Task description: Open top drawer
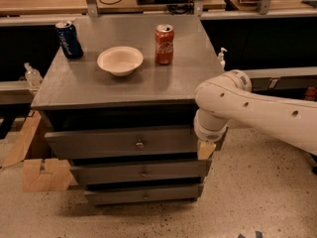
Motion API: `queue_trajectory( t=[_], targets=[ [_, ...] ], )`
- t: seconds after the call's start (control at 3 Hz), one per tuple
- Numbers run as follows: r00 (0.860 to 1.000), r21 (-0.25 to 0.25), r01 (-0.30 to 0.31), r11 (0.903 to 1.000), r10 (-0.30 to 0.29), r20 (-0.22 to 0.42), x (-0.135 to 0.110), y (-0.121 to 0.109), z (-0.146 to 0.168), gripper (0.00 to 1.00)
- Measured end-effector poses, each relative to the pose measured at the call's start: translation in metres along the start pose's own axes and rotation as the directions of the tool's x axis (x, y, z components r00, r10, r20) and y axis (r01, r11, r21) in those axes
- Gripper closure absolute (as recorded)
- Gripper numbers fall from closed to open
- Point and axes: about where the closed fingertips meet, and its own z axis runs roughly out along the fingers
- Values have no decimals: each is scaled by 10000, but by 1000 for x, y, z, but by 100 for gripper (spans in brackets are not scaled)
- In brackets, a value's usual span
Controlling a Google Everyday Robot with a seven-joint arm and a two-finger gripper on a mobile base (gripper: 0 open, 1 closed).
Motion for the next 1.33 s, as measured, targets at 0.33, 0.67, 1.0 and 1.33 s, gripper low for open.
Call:
queue_trajectory(
  t=[0.33,0.67,1.0,1.33],
  targets=[
    [9998,-433,-162,9989,156,-135,4,16,-5,66],
    [9998,-433,-162,9989,156,-135,4,14,-12,89],
    [9998,-433,-162,9989,156,-135,4,13,-17,100],
    [9998,-433,-162,9989,156,-135,4,13,-17,100]
  ],
)
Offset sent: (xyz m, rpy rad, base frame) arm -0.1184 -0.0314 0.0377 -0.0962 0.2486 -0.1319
